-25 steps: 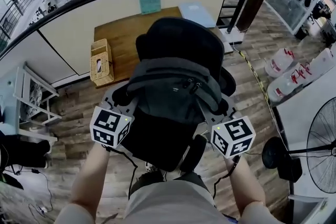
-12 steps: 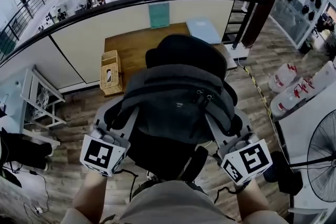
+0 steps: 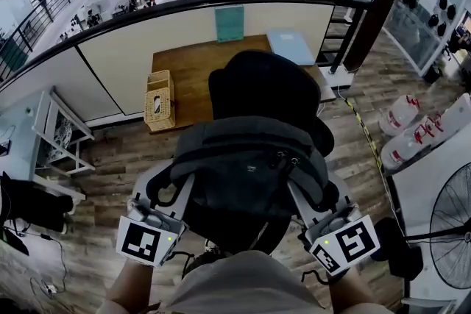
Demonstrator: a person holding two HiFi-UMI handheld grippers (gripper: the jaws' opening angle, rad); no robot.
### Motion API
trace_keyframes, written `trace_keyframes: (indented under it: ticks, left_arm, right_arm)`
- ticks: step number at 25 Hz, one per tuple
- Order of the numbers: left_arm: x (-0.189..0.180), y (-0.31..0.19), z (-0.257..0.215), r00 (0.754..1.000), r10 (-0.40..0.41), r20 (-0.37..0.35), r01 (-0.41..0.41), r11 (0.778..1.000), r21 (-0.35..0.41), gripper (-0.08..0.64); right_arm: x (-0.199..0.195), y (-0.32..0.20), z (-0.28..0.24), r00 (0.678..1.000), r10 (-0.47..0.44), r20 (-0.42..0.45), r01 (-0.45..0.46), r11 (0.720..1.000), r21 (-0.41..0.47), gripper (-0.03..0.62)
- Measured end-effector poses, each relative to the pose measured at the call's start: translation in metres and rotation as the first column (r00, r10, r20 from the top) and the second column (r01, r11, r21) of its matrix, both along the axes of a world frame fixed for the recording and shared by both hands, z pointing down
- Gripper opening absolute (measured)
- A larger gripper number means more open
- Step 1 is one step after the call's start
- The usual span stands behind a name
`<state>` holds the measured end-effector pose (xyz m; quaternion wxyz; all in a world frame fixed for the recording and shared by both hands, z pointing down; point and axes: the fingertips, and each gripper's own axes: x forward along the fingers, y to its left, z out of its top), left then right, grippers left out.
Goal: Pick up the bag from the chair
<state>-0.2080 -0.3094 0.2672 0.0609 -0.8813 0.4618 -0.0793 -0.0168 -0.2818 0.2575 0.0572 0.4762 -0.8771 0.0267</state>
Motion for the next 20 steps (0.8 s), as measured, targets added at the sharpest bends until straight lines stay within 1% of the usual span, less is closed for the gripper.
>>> trace_keyframes:
  ticks: [2, 4, 12, 20]
  left_arm:
    - [-0.004, 0.003, 0.009, 1.000, -0.021, 0.009, 0.021, 0.999, -0.033, 0.110]
    - [-0.006, 0.006, 0.016, 0.999, -0.032, 0.008, 0.032, 0.998, -0.049, 0.110]
    - [-0.005, 0.014, 0.024, 0.999, -0.033, 0.023, 0.035, 0.998, -0.059, 0.110]
    - [-0.005, 0.020, 0.027, 1.000, -0.026, 0.007, 0.027, 0.997, -0.071, 0.110]
  right_arm:
    - [-0.004, 0.004, 0.009, 1.000, -0.008, 0.005, 0.008, 1.000, -0.023, 0.124]
    - [-0.006, 0.006, 0.017, 1.000, -0.011, 0.011, 0.011, 0.999, -0.042, 0.123]
    - [-0.005, 0.008, 0.028, 0.999, -0.027, 0.026, 0.029, 0.997, -0.075, 0.123]
    - [-0.005, 0.015, 0.028, 1.000, -0.022, 0.007, 0.023, 0.997, -0.077, 0.123]
